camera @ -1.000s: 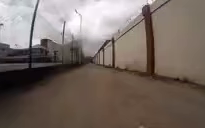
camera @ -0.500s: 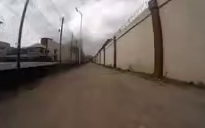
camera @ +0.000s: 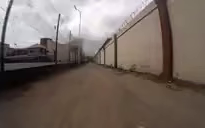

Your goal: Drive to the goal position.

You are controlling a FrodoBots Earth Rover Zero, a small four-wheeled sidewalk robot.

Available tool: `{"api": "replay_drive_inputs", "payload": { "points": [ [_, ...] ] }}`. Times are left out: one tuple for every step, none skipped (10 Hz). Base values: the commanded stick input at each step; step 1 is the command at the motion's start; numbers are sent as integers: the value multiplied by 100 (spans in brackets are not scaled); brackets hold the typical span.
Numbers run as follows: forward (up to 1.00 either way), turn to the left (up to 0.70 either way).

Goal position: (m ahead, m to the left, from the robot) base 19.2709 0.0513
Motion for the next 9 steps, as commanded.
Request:
{"api": "replay_drive_inputs", "payload": {
  "points": [
    [100, 0],
    [100, 0],
    [100, 0],
    [100, 0],
    [100, 0],
    [100, 0],
    [100, 0],
    [100, 0],
    [100, 0]
  ]
}}
